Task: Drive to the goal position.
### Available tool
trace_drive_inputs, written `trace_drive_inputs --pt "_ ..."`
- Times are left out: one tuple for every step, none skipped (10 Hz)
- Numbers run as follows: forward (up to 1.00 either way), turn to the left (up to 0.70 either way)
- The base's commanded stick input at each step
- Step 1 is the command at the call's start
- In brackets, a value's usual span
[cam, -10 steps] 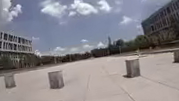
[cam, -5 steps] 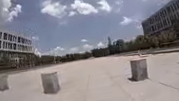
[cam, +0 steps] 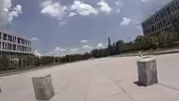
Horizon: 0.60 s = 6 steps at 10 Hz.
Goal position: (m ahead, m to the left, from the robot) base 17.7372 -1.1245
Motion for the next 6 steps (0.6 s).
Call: trace_drive_inputs --pt "0.70 0.00" --pt "0.70 0.00" --pt "0.70 0.00" --pt "0.70 0.00" --pt "0.70 0.00" --pt "0.70 0.00"
